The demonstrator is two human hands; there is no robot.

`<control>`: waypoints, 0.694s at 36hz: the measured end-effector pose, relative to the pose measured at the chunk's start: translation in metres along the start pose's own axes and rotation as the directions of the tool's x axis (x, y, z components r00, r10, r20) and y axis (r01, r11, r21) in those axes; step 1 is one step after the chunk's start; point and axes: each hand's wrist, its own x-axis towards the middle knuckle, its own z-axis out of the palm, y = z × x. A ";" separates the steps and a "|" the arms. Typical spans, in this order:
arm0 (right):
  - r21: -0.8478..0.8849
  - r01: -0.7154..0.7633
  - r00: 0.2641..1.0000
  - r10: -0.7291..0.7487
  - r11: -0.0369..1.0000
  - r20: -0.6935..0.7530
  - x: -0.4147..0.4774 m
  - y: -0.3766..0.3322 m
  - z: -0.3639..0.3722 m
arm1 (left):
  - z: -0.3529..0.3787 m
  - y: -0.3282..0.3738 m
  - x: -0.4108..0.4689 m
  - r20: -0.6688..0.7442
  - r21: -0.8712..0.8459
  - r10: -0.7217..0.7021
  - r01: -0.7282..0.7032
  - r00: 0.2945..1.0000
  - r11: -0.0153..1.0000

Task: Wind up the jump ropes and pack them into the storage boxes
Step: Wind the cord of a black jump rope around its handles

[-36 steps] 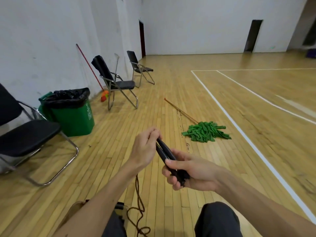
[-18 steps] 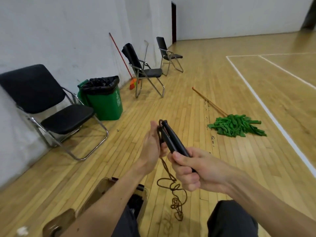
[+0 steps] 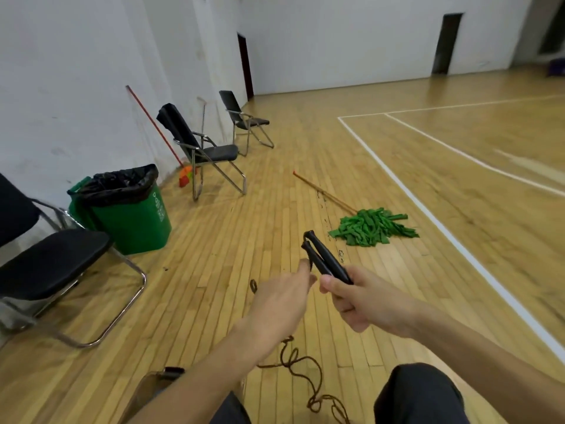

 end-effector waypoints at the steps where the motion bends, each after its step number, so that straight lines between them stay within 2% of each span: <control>1: -0.028 -0.006 1.000 0.005 1.000 -0.027 0.000 0.001 -0.001 | -0.005 0.002 0.000 0.026 0.088 0.037 -0.039 0.999 0.995; 4: -0.121 -0.019 0.996 0.009 0.992 -0.086 0.002 0.004 0.000 | -0.007 0.001 0.007 0.060 0.267 0.184 -0.194 0.981 0.944; 10: -0.179 -0.106 0.990 0.086 0.978 -0.113 0.012 0.009 -0.002 | -0.013 -0.003 0.013 0.137 0.298 0.336 -0.362 0.932 0.883; 14: -0.348 -0.178 0.983 0.147 0.921 -0.114 0.020 0.014 -0.005 | -0.021 -0.008 0.016 0.173 0.271 0.411 -0.444 0.895 0.854; 19: -0.419 -0.276 0.948 0.316 0.865 0.026 0.023 0.025 0.002 | -0.029 -0.019 0.020 0.203 0.246 0.555 -0.590 0.807 0.769; 22: -0.450 -0.297 0.932 0.359 0.842 0.056 0.027 0.027 0.009 | -0.027 -0.022 0.018 0.255 0.206 0.565 -0.615 0.784 0.761; 25: -0.549 -0.243 0.914 0.379 0.800 0.147 0.028 0.028 0.010 | -0.026 -0.027 0.017 0.305 0.129 0.545 -0.601 0.781 0.789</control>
